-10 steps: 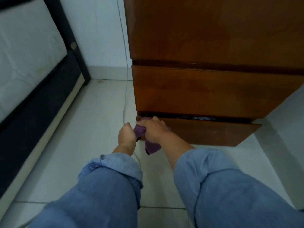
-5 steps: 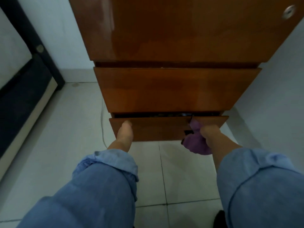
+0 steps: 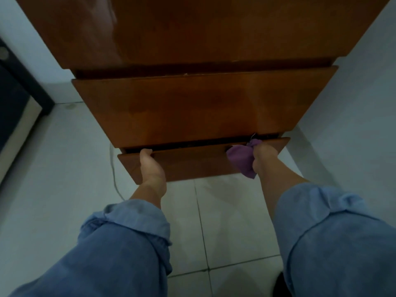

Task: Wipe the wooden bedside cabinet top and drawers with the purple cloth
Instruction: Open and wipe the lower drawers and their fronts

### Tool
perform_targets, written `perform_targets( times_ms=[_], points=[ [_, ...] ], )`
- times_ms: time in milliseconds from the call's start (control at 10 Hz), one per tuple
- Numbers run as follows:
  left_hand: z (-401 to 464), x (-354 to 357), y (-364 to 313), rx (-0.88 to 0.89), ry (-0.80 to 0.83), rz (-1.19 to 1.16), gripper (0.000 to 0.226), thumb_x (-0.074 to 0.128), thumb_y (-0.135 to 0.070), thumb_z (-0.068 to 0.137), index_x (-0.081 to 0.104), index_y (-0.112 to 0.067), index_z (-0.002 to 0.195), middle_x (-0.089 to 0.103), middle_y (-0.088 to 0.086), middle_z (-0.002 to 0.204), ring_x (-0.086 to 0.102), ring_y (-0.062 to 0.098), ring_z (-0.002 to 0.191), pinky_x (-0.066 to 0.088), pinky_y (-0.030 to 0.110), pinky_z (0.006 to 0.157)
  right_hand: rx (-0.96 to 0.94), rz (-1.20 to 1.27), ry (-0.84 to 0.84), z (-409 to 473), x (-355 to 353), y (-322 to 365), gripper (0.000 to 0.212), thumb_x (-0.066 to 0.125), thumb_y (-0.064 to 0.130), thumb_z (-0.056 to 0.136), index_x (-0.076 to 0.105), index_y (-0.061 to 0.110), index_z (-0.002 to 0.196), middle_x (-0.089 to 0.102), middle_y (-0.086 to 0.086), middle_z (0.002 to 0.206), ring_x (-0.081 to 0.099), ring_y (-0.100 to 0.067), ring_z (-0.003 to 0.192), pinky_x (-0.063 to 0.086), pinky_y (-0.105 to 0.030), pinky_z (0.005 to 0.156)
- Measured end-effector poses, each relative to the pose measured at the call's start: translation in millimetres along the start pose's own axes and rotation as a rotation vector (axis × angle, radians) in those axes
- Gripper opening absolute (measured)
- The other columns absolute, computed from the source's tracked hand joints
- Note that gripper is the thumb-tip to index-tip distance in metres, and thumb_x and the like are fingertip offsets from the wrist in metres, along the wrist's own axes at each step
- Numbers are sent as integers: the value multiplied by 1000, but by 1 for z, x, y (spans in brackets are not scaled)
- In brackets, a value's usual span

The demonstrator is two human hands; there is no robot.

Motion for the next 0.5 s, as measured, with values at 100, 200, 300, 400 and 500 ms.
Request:
perform_targets(
  times_ms=[100, 200, 300, 400, 500],
  points=[
    [3, 5, -3, 10, -3, 32, 19, 40, -24, 92, 43, -22, 74, 39, -4, 65, 39, 9, 52, 37, 17, 46, 59, -32, 52, 18, 6, -4, 28, 56, 12, 88, 43, 18, 64, 48, -4, 76, 46, -21, 72, 39, -31, 76],
    [9, 8, -2, 9, -14, 16, 11, 42, -24, 91, 50, -19, 87, 46, -1, 74, 43, 11, 63, 33, 24, 56, 69, -18, 68, 28, 11, -5, 28, 52, 11, 90, 46, 15, 62, 48, -4, 71, 45, -19, 68, 40, -26, 67],
    [15, 9, 1, 21, 1, 111, 19, 41, -25, 92, 59, -18, 94, 54, 1, 81, 51, 16, 74, 39, 27, 68, 1, -74, 89, 28, 11, -7, 26, 45, 13, 95, 45, 20, 69, 55, -4, 87, 50, -15, 66, 44, -26, 59],
    [21, -1, 0, 165, -87, 660, 36, 43, -29, 93, 56, -8, 119, 60, 17, 110, 56, 34, 99, 42, 38, 86, 109, -11, 133, 28, 7, -21, 26, 48, 27, 94, 62, 6, 100, 60, -22, 118, 60, -33, 101, 48, -37, 84],
    [11, 7, 1, 562, 13, 1347, 37, 49, -24, 89, 56, -13, 124, 58, 15, 125, 55, 36, 109, 46, 42, 89, 177, 151, 152, 25, -1, -48, 41, 37, 30, 97, 56, 3, 120, 59, -23, 120, 60, -36, 102, 47, -41, 83]
  ],
)
Point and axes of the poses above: each hand's wrist, its own z-axis towards the middle knuckle, its own x-axis out of the palm, y = z × x, the point moved 6 cm from there along z, towards the middle knuckle
